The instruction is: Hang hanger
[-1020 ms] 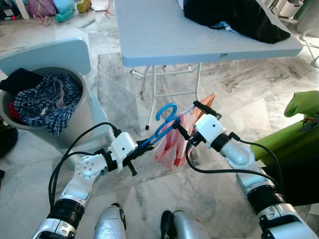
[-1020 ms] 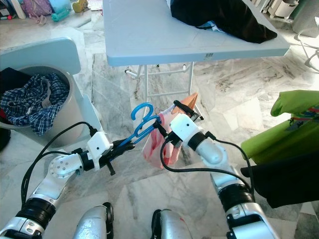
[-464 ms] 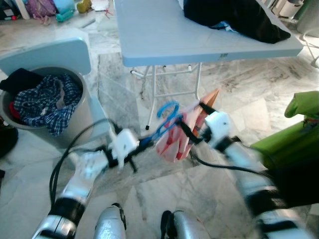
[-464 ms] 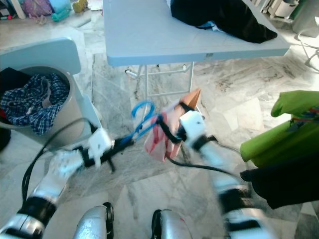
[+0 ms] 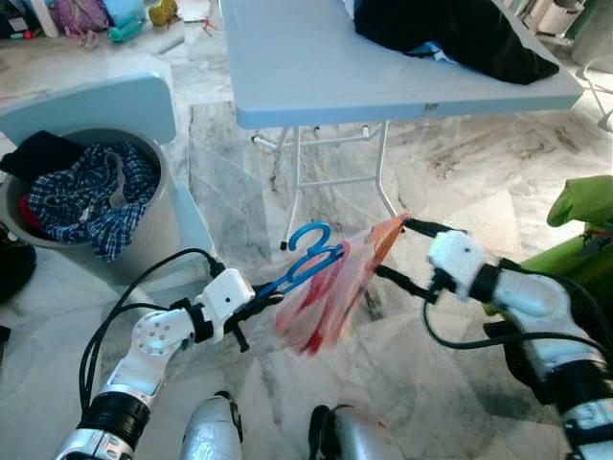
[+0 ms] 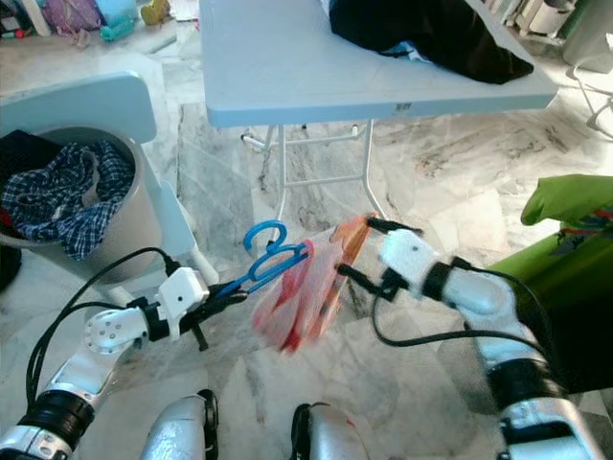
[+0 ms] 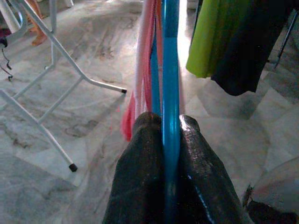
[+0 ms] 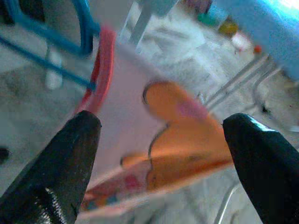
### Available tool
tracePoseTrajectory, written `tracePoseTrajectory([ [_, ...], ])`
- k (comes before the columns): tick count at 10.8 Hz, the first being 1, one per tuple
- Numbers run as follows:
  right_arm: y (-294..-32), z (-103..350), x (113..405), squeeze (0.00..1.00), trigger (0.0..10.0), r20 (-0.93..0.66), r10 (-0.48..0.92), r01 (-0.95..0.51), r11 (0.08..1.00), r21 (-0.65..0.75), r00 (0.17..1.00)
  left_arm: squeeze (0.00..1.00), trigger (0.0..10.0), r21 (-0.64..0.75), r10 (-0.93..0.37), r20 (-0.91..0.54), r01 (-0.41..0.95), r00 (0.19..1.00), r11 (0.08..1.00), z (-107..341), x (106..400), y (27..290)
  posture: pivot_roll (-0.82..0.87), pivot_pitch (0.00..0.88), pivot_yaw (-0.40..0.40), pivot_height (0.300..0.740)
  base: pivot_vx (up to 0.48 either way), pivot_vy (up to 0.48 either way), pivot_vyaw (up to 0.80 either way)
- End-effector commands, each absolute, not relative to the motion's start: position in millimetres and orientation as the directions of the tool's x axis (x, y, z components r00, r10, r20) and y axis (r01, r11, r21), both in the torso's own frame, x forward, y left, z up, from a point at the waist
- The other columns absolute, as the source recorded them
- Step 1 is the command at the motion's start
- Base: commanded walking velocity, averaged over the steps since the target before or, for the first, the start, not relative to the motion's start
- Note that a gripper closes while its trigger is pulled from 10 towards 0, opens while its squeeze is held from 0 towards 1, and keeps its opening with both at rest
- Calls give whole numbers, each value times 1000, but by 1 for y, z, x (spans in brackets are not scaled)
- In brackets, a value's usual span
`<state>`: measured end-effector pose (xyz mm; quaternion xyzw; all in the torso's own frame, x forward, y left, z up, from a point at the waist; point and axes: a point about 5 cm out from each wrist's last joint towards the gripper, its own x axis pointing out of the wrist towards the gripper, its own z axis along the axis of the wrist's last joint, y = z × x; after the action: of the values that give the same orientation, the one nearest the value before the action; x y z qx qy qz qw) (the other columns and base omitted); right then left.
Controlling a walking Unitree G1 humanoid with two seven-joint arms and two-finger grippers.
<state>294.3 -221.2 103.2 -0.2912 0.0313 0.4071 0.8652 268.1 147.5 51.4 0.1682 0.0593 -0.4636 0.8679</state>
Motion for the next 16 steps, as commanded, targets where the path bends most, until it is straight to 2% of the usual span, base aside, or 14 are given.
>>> tracePoseTrajectory([
  [1, -230, 77, 282, 494, 10000, -418, 641, -762, 488, -425, 644, 0, 0, 260, -797, -223, 822, 561, 506, 57, 269, 144, 12, 154, -80, 740, 0, 0, 0],
  [2, -232, 60, 279, 427, 10000, -460, 566, -728, 564, -389, 684, 0, 0, 263, -802, -217, 824, 557, 501, 59, 269, 143, 13, 156, -77, 740, 0, 0, 0],
  [3, -231, 50, 276, 380, 10000, -483, 545, -723, 591, -358, 685, 0, 0, 266, -806, -209, 825, 554, 498, 62, 270, 143, 12, 157, -75, 740, 0, 0, 0],
  [4, -224, 41, 274, 180, 10000, -489, 533, -712, 620, -330, 691, 0, 0, 269, -815, -201, 831, 543, 487, 66, 270, 141, 14, 155, -70, 740, 0, 0, 0],
  [5, -208, 31, 276, 0, 10000, -466, 508, -665, 692, -281, 725, 0, 0, 271, -835, -190, 845, 517, 461, 70, 269, 136, 19, 154, -67, 740, 0, 0, 0],
  [9, -175, 39, 299, 0, 10000, -317, 417, -490, 848, -202, 852, 0, 0, 273, -848, -192, 857, 493, 437, 72, 265, 129, 34, 161, -65, 740, 0, 0, 0],
  [10, -168, 40, 305, 0, 3020, -300, 395, -451, 880, -148, 868, 0, 0, 274, -850, -190, 858, 492, 435, 73, 264, 128, 35, 161, -65, 740, 0, 0, 0],
  [11, -165, 40, 307, 0, 2392, -298, 396, -448, 884, -130, 868, 0, 0, 274, -851, -190, 859, 490, 433, 73, 264, 127, 35, 161, -65, 740, 0, 0, 0],
  [12, -164, 41, 308, 0, 0, -296, 394, -444, 887, -125, 870, 0, 0, 273, -852, -192, 860, 488, 431, 73, 264, 127, 35, 161, -65, 740, 0, 0, 0],
  [16, -174, 45, 314, 0, 0, -269, 330, -367, 925, -100, 905, 0, 0, 272, -855, -195, 864, 480, 423, 74, 262, 126, 34, 167, -62, 740, 0, 0, 0],
])
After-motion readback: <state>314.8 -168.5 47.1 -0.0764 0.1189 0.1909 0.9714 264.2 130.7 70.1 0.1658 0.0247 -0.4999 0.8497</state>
